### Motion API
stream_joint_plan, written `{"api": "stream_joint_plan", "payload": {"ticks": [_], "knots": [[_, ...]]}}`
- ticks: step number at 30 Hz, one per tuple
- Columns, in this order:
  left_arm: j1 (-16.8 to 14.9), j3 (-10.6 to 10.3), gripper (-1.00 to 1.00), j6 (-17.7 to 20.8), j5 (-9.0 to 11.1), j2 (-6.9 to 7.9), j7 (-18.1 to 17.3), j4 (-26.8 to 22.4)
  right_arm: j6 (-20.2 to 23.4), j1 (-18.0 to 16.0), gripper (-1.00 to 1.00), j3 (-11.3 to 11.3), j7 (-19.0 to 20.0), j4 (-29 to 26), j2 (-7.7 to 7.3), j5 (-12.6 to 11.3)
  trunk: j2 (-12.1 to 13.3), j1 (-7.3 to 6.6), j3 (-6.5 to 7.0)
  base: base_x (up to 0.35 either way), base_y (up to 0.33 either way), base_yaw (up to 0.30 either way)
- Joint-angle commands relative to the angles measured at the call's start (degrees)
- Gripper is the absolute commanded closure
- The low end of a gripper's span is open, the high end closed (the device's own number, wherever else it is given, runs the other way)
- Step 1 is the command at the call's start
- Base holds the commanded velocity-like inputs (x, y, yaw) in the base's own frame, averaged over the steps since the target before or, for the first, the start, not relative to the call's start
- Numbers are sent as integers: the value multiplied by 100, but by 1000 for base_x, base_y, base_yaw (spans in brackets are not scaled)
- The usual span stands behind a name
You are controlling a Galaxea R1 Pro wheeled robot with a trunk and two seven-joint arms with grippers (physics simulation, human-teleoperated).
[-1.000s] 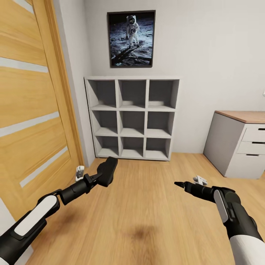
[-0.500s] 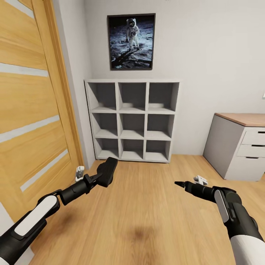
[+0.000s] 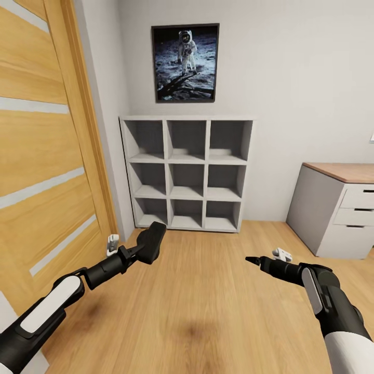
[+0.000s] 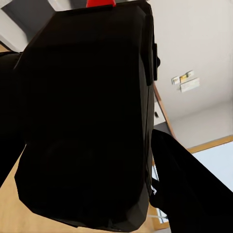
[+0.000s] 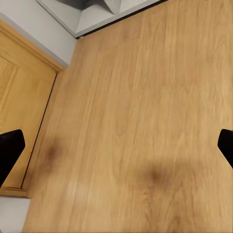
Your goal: Attach the digital camera to the camera tripod in the bedroom.
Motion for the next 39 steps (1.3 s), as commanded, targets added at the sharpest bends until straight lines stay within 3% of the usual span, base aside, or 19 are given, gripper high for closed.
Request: {"api": "stream_joint_plan", "payload": {"ticks": [1, 39], "knots": [[-5, -9, 100, 9, 33, 5, -26, 2, 37, -4, -100, -9, 4, -2, 1, -19, 39, -24, 12, 0, 0, 0], [-5, -18, 100, 9, 33, -4, -75, -21, 37, -4, -100, 2, 4, -118, 9, -19, 1563, -858, 695, 0, 0, 0]]}}
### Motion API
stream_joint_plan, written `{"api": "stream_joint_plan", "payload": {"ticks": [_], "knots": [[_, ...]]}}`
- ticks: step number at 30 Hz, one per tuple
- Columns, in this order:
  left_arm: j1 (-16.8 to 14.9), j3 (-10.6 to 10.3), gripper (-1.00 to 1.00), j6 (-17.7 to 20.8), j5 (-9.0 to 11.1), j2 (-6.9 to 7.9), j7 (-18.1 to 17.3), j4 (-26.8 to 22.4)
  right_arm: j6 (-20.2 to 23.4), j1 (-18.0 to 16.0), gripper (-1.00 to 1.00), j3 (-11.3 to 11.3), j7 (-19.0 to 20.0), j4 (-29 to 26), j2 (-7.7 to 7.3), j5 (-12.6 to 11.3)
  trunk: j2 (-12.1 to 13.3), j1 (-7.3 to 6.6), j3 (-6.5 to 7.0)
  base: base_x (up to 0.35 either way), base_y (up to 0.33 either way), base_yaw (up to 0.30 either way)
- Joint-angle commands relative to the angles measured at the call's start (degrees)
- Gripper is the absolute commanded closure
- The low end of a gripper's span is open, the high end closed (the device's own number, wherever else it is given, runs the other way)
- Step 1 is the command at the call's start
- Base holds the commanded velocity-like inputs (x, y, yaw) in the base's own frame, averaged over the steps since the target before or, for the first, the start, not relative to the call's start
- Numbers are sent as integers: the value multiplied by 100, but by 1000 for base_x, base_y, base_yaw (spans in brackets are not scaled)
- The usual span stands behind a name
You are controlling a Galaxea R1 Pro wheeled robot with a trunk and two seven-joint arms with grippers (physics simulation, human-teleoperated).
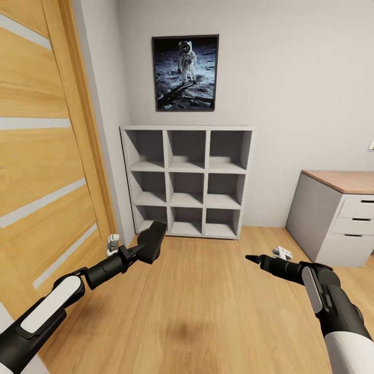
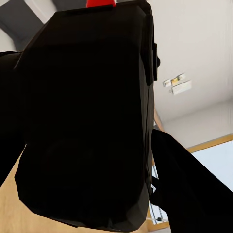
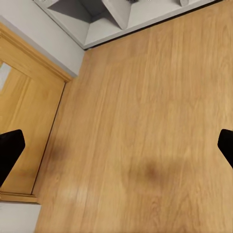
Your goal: Attach the digital camera to the camera tripod in the bedroom.
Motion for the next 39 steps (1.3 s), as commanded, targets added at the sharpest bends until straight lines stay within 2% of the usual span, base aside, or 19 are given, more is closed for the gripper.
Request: {"api": "stream_joint_plan", "payload": {"ticks": [1, 39], "knots": [[-6, -9, 100, 9, 33, 5, -25, -2, 37, -4, -100, -9, 4, -4, 1, -19, 39, -23, 12, 0, 0, 0], [-6, -9, 100, 9, 33, 6, -25, -10, 42, -4, -100, -9, 4, -19, 1, -13, 1563, -858, 695, 0, 0, 0]]}}
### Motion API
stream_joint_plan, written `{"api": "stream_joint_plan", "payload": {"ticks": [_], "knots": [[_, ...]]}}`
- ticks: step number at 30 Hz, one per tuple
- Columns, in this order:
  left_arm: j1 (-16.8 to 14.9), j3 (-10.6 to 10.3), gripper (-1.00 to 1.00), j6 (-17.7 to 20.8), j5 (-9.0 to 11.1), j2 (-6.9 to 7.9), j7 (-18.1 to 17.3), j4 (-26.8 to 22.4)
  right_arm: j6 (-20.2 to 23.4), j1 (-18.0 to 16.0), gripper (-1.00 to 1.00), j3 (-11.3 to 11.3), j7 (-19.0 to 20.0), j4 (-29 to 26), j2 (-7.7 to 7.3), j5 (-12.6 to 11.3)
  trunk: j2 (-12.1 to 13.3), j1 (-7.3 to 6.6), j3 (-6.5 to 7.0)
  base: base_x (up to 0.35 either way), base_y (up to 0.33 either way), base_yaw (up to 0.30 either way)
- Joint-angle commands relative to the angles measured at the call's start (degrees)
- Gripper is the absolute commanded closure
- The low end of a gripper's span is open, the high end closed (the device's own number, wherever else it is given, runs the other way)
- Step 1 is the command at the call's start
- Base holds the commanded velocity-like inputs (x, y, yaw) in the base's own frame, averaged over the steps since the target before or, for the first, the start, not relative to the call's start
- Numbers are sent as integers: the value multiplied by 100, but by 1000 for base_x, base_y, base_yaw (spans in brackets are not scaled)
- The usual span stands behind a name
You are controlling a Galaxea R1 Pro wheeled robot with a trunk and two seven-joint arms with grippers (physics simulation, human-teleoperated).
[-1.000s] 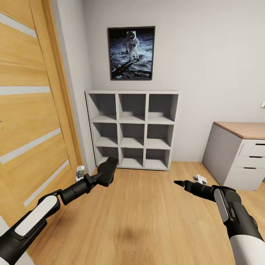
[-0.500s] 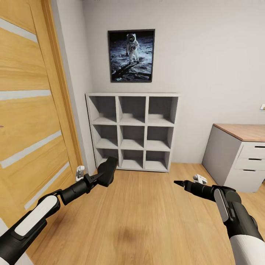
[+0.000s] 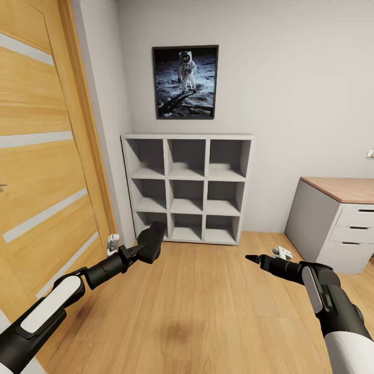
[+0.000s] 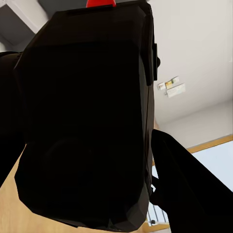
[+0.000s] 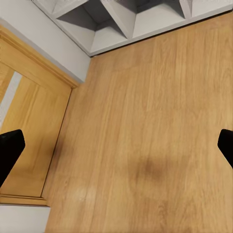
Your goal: Attach the digital camera to the camera tripod in the bedroom.
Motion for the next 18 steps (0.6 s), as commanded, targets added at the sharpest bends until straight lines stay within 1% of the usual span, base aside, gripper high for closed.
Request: {"api": "stream_joint_plan", "payload": {"ticks": [1, 18], "knots": [[-6, -9, 100, 9, 35, 5, -25, 2, 38, -4, -100, -9, 4, -2, 1, -19, 38, -23, 12, 0, 0, 0], [-6, -9, 100, 9, 35, 4, -25, 18, 38, -4, -100, 0, 4, -2, 9, 37, 720, -396, 318, 0, 0, 0]]}}
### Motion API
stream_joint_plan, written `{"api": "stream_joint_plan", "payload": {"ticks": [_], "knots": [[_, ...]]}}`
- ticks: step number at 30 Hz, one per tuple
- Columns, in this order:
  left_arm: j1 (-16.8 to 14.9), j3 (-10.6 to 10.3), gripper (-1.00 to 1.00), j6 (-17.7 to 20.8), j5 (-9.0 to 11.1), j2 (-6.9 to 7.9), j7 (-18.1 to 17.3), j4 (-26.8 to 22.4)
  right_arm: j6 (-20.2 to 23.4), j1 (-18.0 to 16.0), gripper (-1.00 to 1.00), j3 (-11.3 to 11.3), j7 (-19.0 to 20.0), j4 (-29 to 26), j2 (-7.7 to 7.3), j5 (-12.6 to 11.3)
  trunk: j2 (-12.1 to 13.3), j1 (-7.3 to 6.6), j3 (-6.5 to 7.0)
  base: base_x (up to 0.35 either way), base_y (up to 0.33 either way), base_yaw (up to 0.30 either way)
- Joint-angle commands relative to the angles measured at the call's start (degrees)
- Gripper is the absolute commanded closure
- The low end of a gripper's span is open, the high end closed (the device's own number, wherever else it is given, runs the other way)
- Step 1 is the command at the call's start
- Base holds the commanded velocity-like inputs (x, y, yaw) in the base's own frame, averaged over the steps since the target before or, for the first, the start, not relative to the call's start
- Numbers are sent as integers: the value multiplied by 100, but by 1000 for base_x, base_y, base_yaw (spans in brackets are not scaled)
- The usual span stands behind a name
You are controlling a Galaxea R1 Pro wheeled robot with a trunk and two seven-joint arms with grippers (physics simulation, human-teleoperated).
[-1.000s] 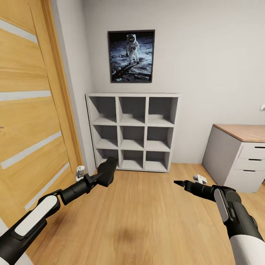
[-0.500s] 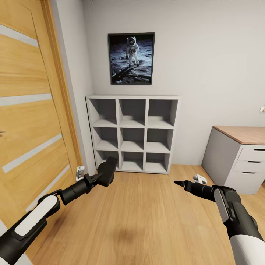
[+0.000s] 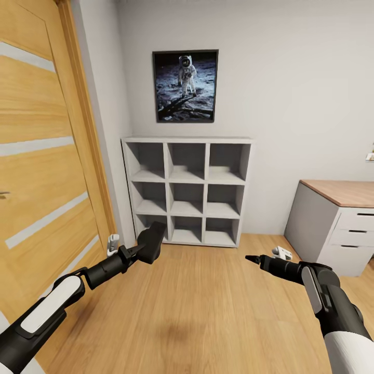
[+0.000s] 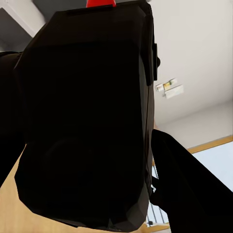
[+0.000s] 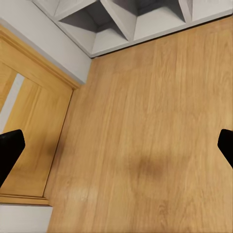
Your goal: Attach the digital camera to the camera tripod in the bedroom.
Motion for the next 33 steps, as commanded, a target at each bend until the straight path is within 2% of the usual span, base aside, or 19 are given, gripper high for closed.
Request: {"api": "stream_joint_plan", "payload": {"ticks": [1, 33], "knots": [[-6, -9, 100, 9, 35, 5, -25, 3, 39, -4, -100, -9, 0, -2, 1, -24, 38, -23, 12, 0, 0, 0], [-6, -9, 100, 12, 35, 4, -25, 4, 33, -4, -100, -9, 0, -7, 8, -17, 1322, -726, 587, 0, 0, 0]]}}
